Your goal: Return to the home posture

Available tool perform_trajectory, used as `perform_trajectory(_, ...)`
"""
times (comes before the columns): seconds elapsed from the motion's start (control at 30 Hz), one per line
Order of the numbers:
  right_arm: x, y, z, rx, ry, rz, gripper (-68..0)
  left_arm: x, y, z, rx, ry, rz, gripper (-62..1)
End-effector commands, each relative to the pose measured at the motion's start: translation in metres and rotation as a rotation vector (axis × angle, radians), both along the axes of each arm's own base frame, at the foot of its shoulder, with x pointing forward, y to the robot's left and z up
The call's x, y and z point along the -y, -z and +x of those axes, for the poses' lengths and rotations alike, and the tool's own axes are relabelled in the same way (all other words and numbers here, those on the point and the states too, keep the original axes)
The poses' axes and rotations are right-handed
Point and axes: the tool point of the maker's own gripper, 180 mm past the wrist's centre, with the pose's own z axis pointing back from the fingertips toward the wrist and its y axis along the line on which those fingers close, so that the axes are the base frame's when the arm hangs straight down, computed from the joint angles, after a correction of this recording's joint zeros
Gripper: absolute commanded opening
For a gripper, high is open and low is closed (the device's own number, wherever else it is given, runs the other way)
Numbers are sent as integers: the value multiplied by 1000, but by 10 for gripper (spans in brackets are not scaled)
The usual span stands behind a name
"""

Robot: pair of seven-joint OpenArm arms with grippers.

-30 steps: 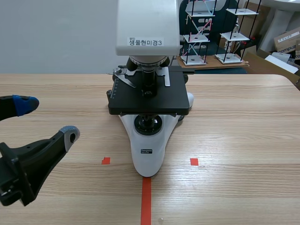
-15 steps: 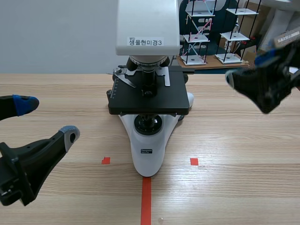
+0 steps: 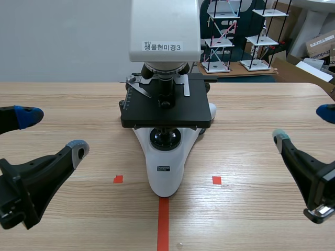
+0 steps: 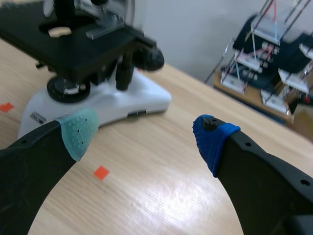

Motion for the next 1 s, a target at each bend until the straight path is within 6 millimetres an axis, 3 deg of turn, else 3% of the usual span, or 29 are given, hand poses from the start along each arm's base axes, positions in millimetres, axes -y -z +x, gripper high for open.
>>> perform_trajectory(0.0, -1, -13, 11, 54, -4, 2, -236, 4, -9, 0, 23, 6, -24, -13)
perform_trajectory(0.5, -17, -32, 2, 176, -76, 34, -241, 4, -9, 0, 23, 5, -24, -13)
perform_trajectory(0.77, 8, -7, 0, 156, 32, 23, -241, 4, -9, 0, 23, 5, -24, -13)
perform_trajectory(0.97, 4, -10, -7, 221, 15, 26, -240, 4, -9, 0, 23, 5, -24, -13)
